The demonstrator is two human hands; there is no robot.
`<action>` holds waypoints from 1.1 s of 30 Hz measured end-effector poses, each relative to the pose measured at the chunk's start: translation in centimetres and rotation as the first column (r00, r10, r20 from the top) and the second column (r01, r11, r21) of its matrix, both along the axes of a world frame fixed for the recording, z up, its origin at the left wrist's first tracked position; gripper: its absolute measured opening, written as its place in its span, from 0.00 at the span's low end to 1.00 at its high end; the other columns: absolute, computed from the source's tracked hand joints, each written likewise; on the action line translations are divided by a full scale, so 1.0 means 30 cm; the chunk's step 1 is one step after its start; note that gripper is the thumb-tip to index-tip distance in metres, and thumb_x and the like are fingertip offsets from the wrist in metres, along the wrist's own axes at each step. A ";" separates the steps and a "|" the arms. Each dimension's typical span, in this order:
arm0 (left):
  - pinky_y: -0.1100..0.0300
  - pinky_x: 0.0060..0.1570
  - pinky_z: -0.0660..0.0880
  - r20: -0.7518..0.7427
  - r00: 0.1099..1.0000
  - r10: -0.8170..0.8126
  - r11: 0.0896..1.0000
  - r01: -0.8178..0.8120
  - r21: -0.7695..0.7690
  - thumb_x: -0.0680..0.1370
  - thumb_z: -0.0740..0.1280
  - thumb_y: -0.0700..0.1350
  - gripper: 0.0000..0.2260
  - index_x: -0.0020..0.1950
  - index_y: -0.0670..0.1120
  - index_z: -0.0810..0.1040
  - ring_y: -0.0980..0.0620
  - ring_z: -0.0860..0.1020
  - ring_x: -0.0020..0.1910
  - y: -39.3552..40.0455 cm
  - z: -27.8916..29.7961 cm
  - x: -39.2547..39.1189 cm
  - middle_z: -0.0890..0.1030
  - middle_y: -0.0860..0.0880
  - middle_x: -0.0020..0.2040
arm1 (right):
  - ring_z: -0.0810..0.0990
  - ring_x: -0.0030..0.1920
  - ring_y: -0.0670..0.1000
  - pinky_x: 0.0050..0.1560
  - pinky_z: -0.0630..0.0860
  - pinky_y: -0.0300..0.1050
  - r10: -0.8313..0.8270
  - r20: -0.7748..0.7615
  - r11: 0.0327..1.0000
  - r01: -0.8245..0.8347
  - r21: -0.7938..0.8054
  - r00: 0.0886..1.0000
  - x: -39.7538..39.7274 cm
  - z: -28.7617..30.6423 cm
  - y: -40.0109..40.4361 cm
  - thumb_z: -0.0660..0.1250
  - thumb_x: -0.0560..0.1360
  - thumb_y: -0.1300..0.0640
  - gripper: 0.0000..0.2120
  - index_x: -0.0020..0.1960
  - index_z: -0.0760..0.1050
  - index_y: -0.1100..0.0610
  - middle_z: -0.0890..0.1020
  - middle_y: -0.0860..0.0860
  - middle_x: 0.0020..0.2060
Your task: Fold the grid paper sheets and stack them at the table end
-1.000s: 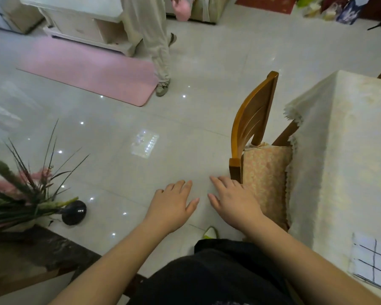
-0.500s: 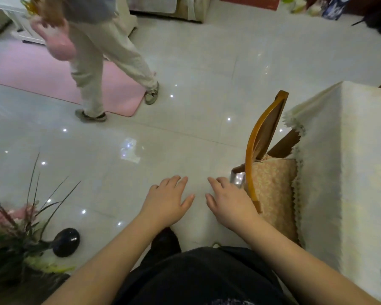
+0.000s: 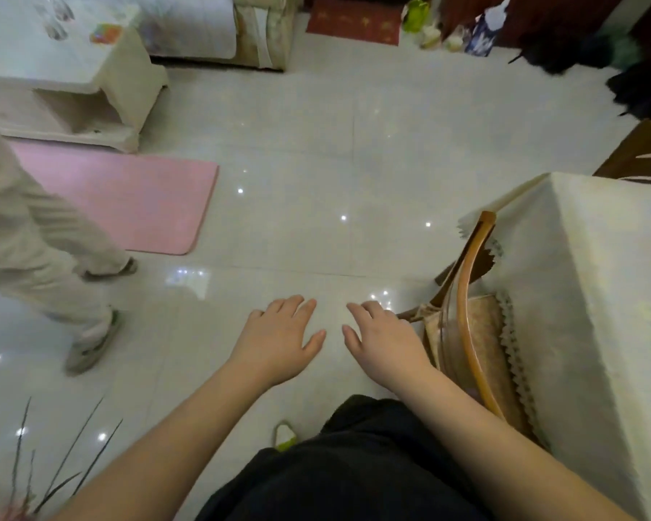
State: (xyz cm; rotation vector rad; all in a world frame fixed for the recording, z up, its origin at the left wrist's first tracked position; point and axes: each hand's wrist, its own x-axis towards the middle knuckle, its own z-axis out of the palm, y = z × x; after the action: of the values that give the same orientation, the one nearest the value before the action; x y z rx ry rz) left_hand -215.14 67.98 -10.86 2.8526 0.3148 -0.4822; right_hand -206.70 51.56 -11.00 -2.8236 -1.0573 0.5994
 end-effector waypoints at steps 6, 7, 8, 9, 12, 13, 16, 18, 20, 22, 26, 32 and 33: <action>0.49 0.66 0.65 0.042 0.991 -0.128 0.992 0.128 0.003 0.80 0.48 0.62 0.28 0.78 0.51 0.56 0.49 0.61 0.74 0.084 -0.004 0.335 0.61 0.51 0.77 | 0.74 0.64 0.54 0.59 0.73 0.51 -0.123 0.025 0.992 0.123 -0.007 0.992 0.245 0.005 0.052 0.49 0.82 0.42 0.24 0.75 0.60 0.51 0.69 0.51 0.70; 0.49 0.66 0.65 0.043 0.987 -0.152 0.988 0.152 0.004 0.81 0.49 0.62 0.28 0.78 0.51 0.56 0.50 0.62 0.73 0.096 -0.002 0.397 0.62 0.51 0.76 | 0.74 0.63 0.54 0.59 0.74 0.51 -0.144 0.022 0.990 0.144 0.004 0.989 0.295 0.005 0.061 0.48 0.82 0.42 0.24 0.75 0.60 0.51 0.69 0.51 0.70; 0.50 0.66 0.65 0.038 0.984 -0.172 0.985 0.172 0.001 0.81 0.49 0.61 0.28 0.78 0.52 0.56 0.50 0.62 0.73 0.109 0.006 0.459 0.62 0.51 0.76 | 0.75 0.63 0.53 0.58 0.74 0.50 -0.166 0.018 0.986 0.165 0.020 0.986 0.346 0.006 0.070 0.48 0.82 0.42 0.24 0.75 0.61 0.51 0.70 0.51 0.69; 0.50 0.66 0.65 0.029 0.981 -0.190 0.982 0.190 0.003 0.81 0.49 0.61 0.27 0.78 0.52 0.56 0.50 0.63 0.73 0.126 0.015 0.519 0.62 0.51 0.76 | 0.75 0.62 0.53 0.58 0.74 0.50 -0.186 0.017 0.982 0.185 0.035 0.982 0.396 0.006 0.082 0.48 0.82 0.42 0.24 0.74 0.61 0.51 0.71 0.51 0.69; 0.51 0.66 0.65 0.020 0.975 -0.221 0.975 0.221 0.029 0.81 0.50 0.61 0.27 0.78 0.52 0.56 0.50 0.64 0.73 0.188 0.056 0.695 0.63 0.51 0.76 | 0.74 0.63 0.53 0.59 0.74 0.51 -0.241 -0.008 0.968 0.241 0.068 0.970 0.545 0.013 0.115 0.46 0.82 0.42 0.24 0.74 0.63 0.50 0.72 0.50 0.68; 0.51 0.66 0.66 0.019 0.974 -0.227 0.973 0.227 0.037 0.81 0.50 0.61 0.27 0.78 0.52 0.57 0.50 0.64 0.72 0.206 0.072 0.747 0.63 0.51 0.76 | 0.74 0.63 0.54 0.60 0.73 0.51 -0.258 -0.028 0.963 0.259 0.073 0.966 0.593 0.017 0.124 0.46 0.82 0.42 0.24 0.74 0.63 0.50 0.72 0.51 0.68; 0.51 0.65 0.67 0.026 0.965 -0.262 0.964 0.261 0.056 0.81 0.51 0.61 0.27 0.77 0.52 0.57 0.50 0.65 0.72 0.248 0.108 0.902 0.64 0.51 0.75 | 0.74 0.64 0.54 0.61 0.74 0.52 -0.280 -0.018 0.957 0.281 0.077 0.960 0.740 0.032 0.152 0.47 0.82 0.41 0.24 0.73 0.63 0.50 0.72 0.51 0.68; 0.52 0.65 0.67 0.032 0.957 -0.289 0.956 0.286 0.064 0.81 0.51 0.61 0.27 0.77 0.52 0.57 0.50 0.65 0.72 0.274 0.128 1.010 0.64 0.51 0.75 | 0.74 0.62 0.55 0.60 0.74 0.52 -0.297 0.011 0.952 0.295 0.077 0.955 0.838 0.054 0.173 0.47 0.82 0.41 0.24 0.72 0.65 0.50 0.73 0.51 0.67; 0.51 0.65 0.67 0.055 0.949 -0.310 0.950 0.306 0.068 0.81 0.51 0.61 0.27 0.77 0.52 0.57 0.50 0.65 0.72 0.301 0.148 1.122 0.64 0.51 0.75 | 0.75 0.61 0.56 0.58 0.73 0.51 -0.318 0.034 0.946 0.315 0.076 0.948 0.938 0.077 0.192 0.47 0.82 0.42 0.24 0.72 0.65 0.50 0.73 0.51 0.66; 0.52 0.65 0.67 0.081 0.938 -0.337 0.941 0.332 0.069 0.81 0.51 0.61 0.27 0.77 0.53 0.58 0.50 0.65 0.72 0.327 0.166 1.238 0.64 0.52 0.75 | 0.74 0.62 0.56 0.58 0.72 0.52 -0.346 0.049 0.937 0.343 0.072 0.937 1.035 0.097 0.218 0.47 0.82 0.42 0.24 0.73 0.65 0.50 0.73 0.51 0.67; 0.53 0.63 0.68 0.114 0.905 -0.409 0.912 0.403 0.074 0.81 0.52 0.59 0.26 0.77 0.51 0.58 0.50 0.66 0.71 0.382 0.172 1.477 0.65 0.51 0.75 | 0.74 0.62 0.56 0.58 0.71 0.52 -0.390 0.079 0.921 0.388 0.046 0.917 1.224 0.108 0.300 0.46 0.82 0.42 0.23 0.73 0.64 0.50 0.72 0.51 0.67; 0.53 0.63 0.67 0.177 0.854 -0.489 0.872 0.480 0.093 0.81 0.53 0.57 0.24 0.76 0.51 0.61 0.49 0.66 0.70 0.520 0.172 1.788 0.67 0.51 0.73 | 0.71 0.65 0.55 0.58 0.70 0.51 -0.462 0.121 0.887 0.462 0.032 0.879 1.512 0.125 0.441 0.46 0.82 0.42 0.24 0.76 0.60 0.49 0.69 0.50 0.70; 0.53 0.64 0.66 0.176 0.851 -0.494 0.869 0.485 0.095 0.81 0.53 0.56 0.24 0.76 0.51 0.61 0.50 0.66 0.71 0.541 0.174 1.829 0.66 0.51 0.73 | 0.71 0.66 0.55 0.58 0.70 0.51 -0.482 0.126 0.875 0.482 0.033 0.867 1.554 0.133 0.460 0.46 0.83 0.42 0.24 0.76 0.59 0.48 0.69 0.50 0.71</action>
State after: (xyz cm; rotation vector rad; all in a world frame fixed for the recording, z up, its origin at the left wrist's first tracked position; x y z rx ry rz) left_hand -160.25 84.22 -5.65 2.9801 -0.4608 -0.2730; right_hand -160.07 65.35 -6.99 -2.9844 -0.3189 0.3631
